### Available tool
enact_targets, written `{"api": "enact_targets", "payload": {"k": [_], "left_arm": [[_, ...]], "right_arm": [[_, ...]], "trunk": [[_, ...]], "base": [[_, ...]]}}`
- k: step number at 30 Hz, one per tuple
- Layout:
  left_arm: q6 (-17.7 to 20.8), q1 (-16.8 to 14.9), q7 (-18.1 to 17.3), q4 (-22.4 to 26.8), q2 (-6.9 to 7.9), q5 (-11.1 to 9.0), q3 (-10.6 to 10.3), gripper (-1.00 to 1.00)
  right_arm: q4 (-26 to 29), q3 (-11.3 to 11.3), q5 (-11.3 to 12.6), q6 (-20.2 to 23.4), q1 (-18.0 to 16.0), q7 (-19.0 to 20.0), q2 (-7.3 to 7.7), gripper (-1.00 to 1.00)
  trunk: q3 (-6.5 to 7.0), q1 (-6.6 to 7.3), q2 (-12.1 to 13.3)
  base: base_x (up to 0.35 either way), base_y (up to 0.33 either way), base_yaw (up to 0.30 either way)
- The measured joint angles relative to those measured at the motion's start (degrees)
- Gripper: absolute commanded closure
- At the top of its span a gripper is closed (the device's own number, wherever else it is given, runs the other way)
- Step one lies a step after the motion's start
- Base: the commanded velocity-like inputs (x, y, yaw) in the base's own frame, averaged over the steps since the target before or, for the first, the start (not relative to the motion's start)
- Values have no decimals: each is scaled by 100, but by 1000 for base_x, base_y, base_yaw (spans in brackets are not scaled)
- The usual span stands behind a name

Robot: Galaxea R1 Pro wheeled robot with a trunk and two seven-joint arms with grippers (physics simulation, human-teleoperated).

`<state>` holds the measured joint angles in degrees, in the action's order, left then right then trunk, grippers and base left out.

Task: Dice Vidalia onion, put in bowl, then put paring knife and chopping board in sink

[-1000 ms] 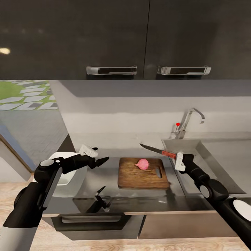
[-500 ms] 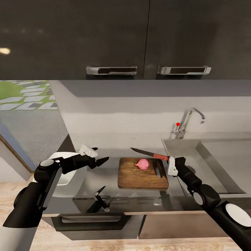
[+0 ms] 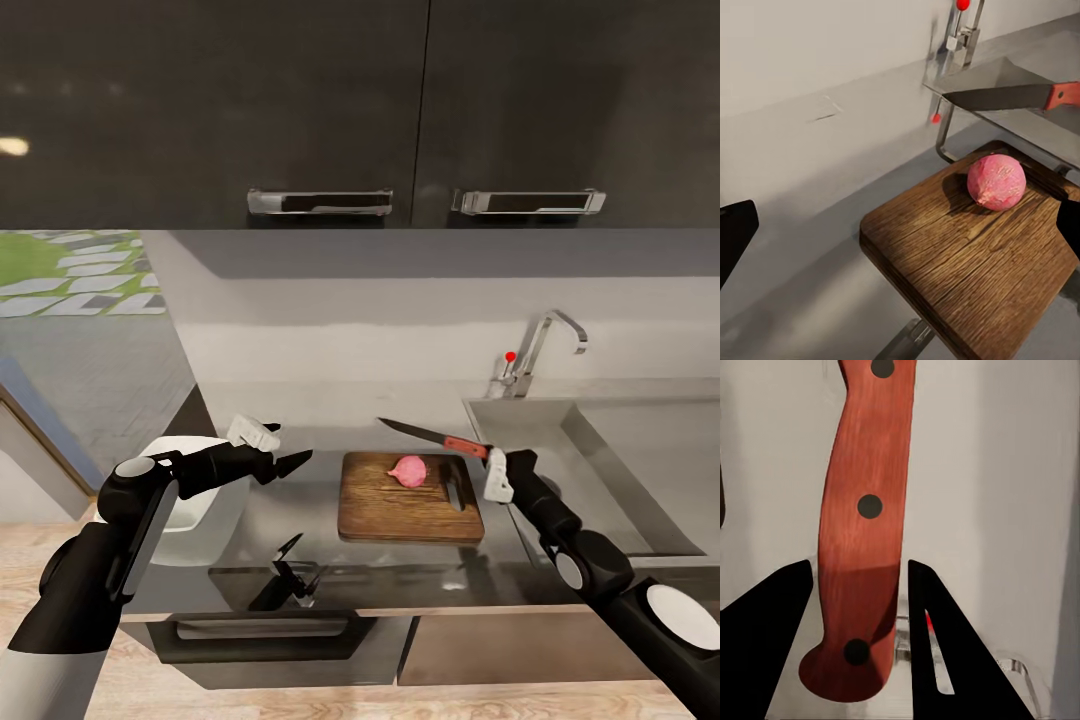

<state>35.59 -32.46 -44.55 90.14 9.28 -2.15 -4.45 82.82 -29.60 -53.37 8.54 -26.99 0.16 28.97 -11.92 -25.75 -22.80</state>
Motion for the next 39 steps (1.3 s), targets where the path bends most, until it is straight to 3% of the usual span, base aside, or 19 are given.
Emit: {"api": "enact_targets", "payload": {"k": [8, 20, 39], "left_arm": [[0, 0, 0, 0, 0, 0, 0, -100], [0, 0, 0, 0, 0, 0, 0, -100], [0, 0, 0, 0, 0, 0, 0, -100]], "right_arm": [[-501, 5, 0, -75, 5, -506, 3, 100], [-585, -14, 0, -173, 6, -547, 1, 100], [-659, -477, 0, -146, 7, -558, -2, 100]], "trunk": [[0, 0, 0], [0, 0, 0], [0, 0, 0]], "base": [[0, 0, 0], [0, 0, 0], [0, 0, 0]]}}
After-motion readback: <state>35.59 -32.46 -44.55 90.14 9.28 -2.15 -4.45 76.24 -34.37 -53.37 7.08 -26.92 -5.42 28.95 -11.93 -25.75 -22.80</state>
